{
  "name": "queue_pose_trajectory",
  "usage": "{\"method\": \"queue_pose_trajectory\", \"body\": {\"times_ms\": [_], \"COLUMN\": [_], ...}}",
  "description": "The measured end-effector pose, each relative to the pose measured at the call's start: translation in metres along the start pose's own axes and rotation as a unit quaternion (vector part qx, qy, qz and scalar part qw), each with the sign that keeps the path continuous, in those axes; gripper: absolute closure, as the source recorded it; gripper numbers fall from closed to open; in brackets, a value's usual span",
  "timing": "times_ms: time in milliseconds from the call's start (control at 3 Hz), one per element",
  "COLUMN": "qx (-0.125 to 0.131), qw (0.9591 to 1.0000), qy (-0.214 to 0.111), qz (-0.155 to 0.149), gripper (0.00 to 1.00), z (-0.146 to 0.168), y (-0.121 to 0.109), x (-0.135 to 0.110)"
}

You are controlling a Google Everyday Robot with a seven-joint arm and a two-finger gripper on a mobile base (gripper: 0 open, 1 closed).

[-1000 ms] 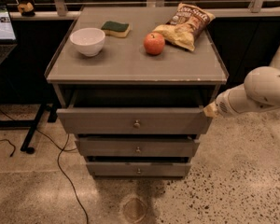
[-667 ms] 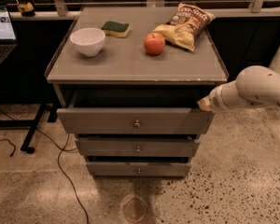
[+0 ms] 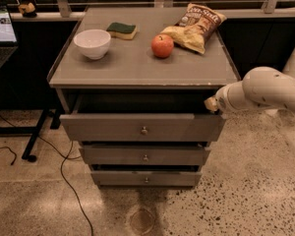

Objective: Open top drawer

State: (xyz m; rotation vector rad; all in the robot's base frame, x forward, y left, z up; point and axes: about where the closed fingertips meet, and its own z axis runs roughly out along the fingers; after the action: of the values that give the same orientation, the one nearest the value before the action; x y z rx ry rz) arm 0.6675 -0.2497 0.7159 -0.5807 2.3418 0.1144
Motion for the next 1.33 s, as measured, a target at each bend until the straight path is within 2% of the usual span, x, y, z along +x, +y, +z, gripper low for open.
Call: {"method": "queue_pose_trajectory", "body": {"times_ms": [333,1000,1333], "qx": [-0.007,-0.013,-0.002], "qw": [0.9998,0.9997,0.9995], "qy": [0.014,0.021,0.028], "qz": [-0.010,-0.011,0.015], "gripper": [1.00,1.00,1.00], "z": [0.013,0.019,0.041], "y": [0.004,0.009,0.017], "x": [0.001,0.005,0.018]}}
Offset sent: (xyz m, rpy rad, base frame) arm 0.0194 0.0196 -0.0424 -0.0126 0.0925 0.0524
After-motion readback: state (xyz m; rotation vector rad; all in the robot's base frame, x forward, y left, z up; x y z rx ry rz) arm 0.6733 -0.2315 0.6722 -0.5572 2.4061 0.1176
